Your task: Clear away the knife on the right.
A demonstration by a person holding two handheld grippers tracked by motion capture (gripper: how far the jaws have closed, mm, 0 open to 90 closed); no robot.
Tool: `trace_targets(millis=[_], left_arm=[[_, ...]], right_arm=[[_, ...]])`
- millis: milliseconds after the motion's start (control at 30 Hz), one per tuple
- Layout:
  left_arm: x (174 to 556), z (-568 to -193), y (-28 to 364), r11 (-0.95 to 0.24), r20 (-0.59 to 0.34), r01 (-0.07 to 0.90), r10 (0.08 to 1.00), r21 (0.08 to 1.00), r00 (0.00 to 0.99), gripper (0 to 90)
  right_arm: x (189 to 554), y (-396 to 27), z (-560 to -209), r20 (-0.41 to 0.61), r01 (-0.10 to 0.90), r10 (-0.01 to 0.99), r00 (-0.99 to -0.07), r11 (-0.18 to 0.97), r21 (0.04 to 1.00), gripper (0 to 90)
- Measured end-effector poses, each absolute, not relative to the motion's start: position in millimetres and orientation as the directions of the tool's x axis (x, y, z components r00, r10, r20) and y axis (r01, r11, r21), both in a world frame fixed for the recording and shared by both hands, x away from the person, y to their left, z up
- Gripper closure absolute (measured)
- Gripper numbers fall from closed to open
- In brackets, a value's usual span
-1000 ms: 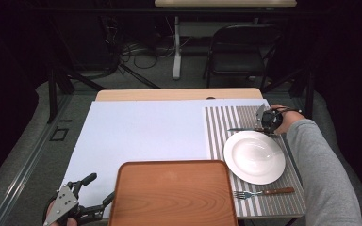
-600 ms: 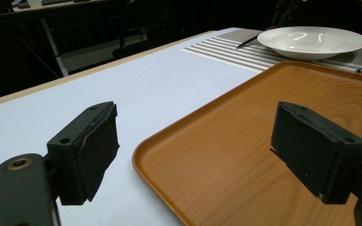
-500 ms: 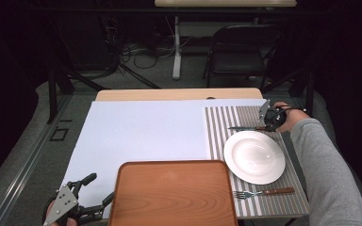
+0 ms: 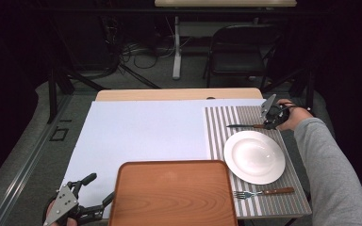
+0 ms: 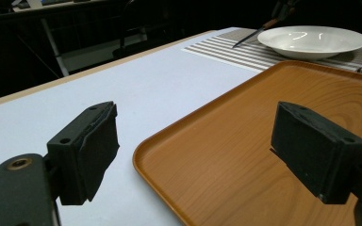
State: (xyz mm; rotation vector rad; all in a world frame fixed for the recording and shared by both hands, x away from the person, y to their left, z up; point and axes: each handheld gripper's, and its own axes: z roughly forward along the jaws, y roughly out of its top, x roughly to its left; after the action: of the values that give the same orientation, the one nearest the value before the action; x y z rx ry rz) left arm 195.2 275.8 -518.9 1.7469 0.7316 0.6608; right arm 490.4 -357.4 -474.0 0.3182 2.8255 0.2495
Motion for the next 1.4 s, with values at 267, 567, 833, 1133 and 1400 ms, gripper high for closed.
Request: trace_targets(millis=[267,567,833,1133,1400], left_arm=[[195,-519,276,-0.234,0.078,0.153,0.750,0.960,0.657,15.2],[195,-518,277,-0.238,0.082,0.151,0.748,0.960,0.659,15.2],[195,-518,277,-0.239,0.084,0.149,0.748,0.960,0.658,15.2],[195,-518,277,-0.235,0.081,0.152,0.752,0.960,0.654,15.2],[196,-518,278,-0.232,0.079,0.148,0.748,0.961,0.659,15.2]], right_arm=[[487,-363,-467,-0.183,0.348,0.409,-0.894,0.891,0.293,76.2],[484,-371,-461,-0.089,0.476,0.553,-0.829,0.780,0.406,76.2],[480,-372,-458,-0.028,0.532,0.625,-0.780,0.687,0.495,76.3],[477,-378,-461,0.042,0.574,0.659,-0.751,0.622,0.533,76.3],[470,-382,-454,0.094,0.597,0.694,-0.714,0.534,0.599,76.3]])
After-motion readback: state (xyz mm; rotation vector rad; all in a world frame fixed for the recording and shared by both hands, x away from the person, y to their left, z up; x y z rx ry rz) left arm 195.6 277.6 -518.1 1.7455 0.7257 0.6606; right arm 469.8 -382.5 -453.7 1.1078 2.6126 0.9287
